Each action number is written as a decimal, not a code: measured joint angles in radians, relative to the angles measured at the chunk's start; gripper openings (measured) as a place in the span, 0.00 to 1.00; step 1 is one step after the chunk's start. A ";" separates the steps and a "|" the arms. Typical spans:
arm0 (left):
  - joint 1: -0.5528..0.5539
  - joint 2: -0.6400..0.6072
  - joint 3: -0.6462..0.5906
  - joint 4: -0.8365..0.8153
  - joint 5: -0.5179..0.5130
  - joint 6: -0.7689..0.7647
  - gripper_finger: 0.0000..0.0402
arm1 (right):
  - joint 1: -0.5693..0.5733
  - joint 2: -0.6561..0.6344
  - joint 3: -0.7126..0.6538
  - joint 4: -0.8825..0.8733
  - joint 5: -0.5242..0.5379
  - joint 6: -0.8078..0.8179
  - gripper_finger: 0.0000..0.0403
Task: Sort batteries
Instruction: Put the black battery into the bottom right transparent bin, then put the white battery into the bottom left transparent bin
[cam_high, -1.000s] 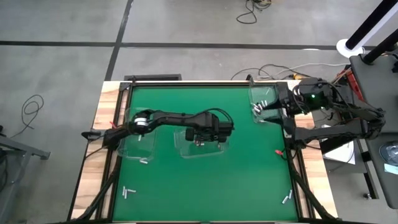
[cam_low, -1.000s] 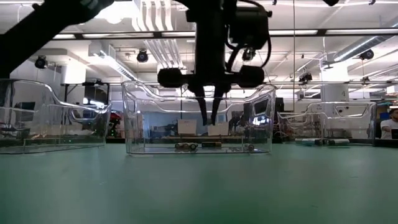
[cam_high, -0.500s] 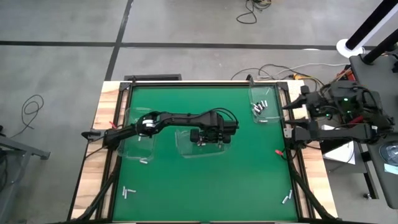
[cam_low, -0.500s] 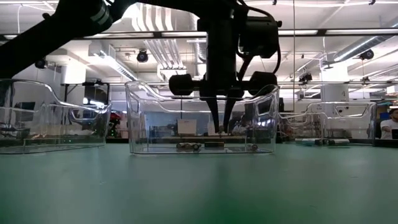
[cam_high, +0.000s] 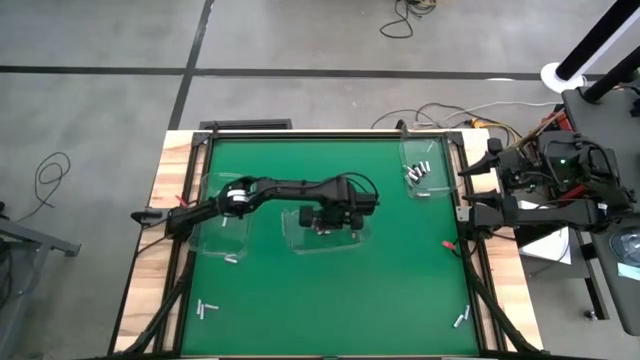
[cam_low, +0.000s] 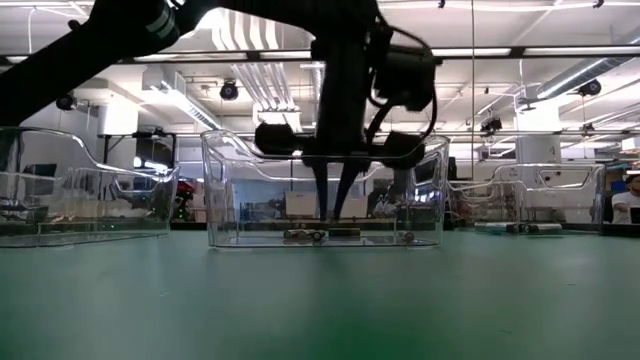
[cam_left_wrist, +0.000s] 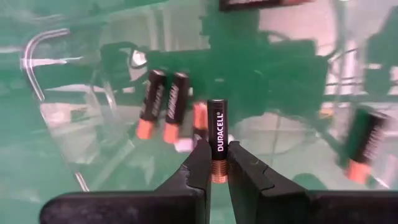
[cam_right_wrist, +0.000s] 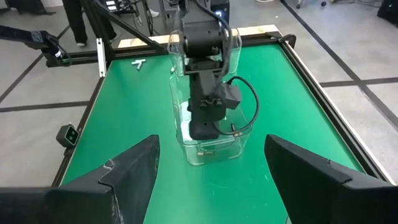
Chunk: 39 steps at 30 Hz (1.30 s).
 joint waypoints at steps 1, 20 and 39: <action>0.004 0.000 -0.012 0.002 0.009 0.012 0.04 | 0.000 -0.001 0.000 -0.007 0.000 0.002 0.69; -0.044 -0.069 0.050 -0.038 -0.007 0.139 0.39 | 0.000 -0.002 -0.002 -0.077 0.026 0.028 0.72; -0.454 -0.594 -0.402 -0.069 -0.293 -0.166 0.45 | 0.000 0.040 -0.127 0.068 0.297 0.282 0.74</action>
